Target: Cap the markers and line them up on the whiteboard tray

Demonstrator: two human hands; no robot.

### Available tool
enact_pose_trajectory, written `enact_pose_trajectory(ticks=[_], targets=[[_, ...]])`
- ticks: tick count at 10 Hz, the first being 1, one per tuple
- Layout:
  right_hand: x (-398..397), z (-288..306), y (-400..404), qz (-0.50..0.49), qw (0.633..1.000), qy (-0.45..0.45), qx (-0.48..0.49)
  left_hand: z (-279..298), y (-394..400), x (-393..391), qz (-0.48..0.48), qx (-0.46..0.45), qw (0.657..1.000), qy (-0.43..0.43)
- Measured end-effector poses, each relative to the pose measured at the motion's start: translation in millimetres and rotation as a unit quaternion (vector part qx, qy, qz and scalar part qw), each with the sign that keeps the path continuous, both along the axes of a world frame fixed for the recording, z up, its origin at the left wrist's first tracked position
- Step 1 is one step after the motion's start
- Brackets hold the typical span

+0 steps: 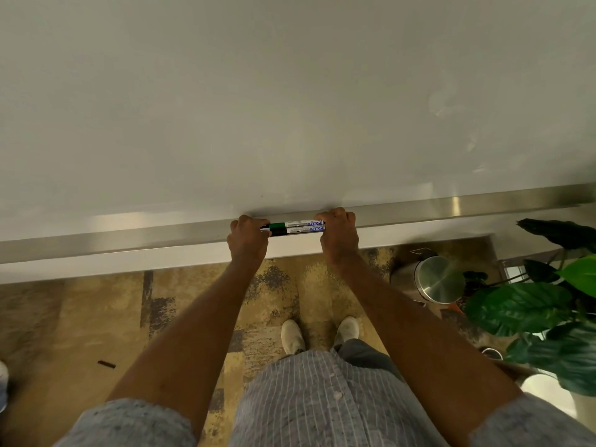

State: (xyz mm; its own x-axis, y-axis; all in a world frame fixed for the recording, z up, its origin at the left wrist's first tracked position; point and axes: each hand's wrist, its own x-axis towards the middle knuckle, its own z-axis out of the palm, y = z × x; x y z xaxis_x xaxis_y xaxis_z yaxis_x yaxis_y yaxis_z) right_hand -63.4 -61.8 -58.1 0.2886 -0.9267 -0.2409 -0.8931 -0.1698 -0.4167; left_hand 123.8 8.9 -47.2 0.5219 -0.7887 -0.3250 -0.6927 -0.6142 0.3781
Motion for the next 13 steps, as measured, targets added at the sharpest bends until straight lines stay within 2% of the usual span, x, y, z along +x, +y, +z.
enact_pose_trajectory(ticks=[5,7,8,10,13], targets=[[-3,-9,1,0.006,0.999,-0.015,-0.031,-4,5,4,-0.040,-0.010,0.999,-0.026],[-16,-1,15,0.011,0.994,-0.058,-0.090,-3,21,4,-0.080,-0.032,0.991,-0.101],[-27,1,34,-0.006,0.995,-0.027,-0.098,-8,40,0,-0.139,-0.057,0.972,-0.180],[-49,1,66,-0.003,0.996,0.054,-0.070,-14,70,-13,-0.202,-0.029,0.961,-0.185],[-82,2,100,-0.004,0.995,0.077,-0.066,-13,104,-37,-0.197,-0.056,0.961,-0.186]])
